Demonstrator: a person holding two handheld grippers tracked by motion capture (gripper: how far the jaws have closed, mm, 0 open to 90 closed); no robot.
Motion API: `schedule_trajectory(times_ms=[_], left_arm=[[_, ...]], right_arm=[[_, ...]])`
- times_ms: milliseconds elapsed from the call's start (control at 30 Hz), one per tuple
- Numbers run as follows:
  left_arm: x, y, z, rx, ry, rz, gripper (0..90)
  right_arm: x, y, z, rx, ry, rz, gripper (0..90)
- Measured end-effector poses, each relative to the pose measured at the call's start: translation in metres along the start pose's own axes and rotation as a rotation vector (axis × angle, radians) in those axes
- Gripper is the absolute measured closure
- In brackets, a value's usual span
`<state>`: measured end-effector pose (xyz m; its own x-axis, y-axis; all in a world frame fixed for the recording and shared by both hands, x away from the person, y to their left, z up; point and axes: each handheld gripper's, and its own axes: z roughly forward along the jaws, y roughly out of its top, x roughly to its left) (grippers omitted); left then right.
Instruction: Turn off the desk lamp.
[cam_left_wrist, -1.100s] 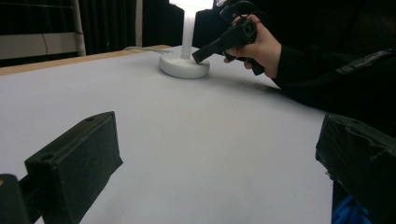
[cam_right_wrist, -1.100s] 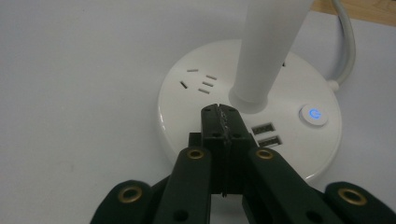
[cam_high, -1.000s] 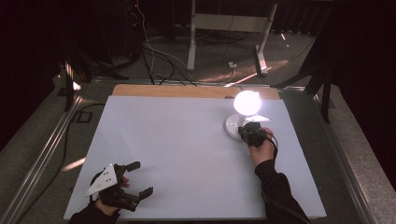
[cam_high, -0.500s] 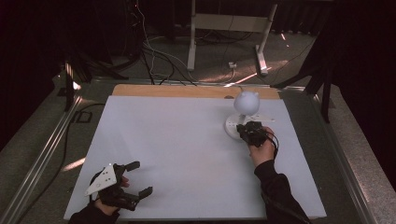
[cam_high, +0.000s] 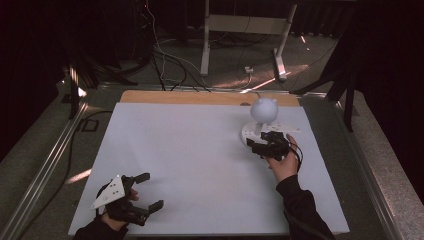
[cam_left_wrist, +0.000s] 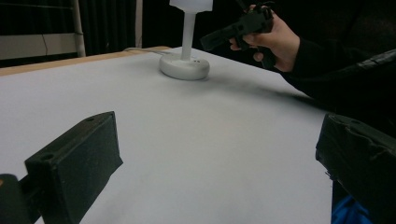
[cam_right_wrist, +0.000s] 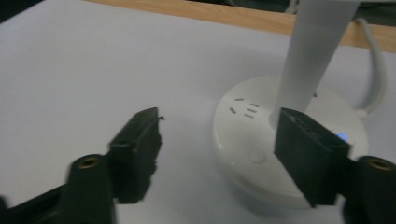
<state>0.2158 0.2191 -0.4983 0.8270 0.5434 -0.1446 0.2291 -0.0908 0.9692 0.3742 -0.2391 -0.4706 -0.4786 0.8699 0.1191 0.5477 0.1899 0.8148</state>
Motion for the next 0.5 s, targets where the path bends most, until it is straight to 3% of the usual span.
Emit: schedule_trajectory(times_ms=[67, 167, 267, 500], left_arm=[[0.000, 0.000, 0.000, 0.000, 0.001, -0.001, 0.5], [0.000, 0.000, 0.000, 0.001, 0.000, 0.002, 0.5], [0.000, 0.000, 0.000, 0.004, -0.001, 0.003, 0.5], [-0.001, 0.000, 0.000, 0.004, 0.001, 0.005, 0.5]], right_arm=[[0.000, -0.002, -0.003, 0.000, 0.043, -0.007, 11.1], [0.001, -0.004, -0.008, -0.008, 0.090, -0.004, 9.2], [0.002, -0.005, -0.014, -0.034, 0.147, -0.013, 0.0], [0.006, -0.013, -0.025, -0.025, 0.160, -0.090, 0.0]])
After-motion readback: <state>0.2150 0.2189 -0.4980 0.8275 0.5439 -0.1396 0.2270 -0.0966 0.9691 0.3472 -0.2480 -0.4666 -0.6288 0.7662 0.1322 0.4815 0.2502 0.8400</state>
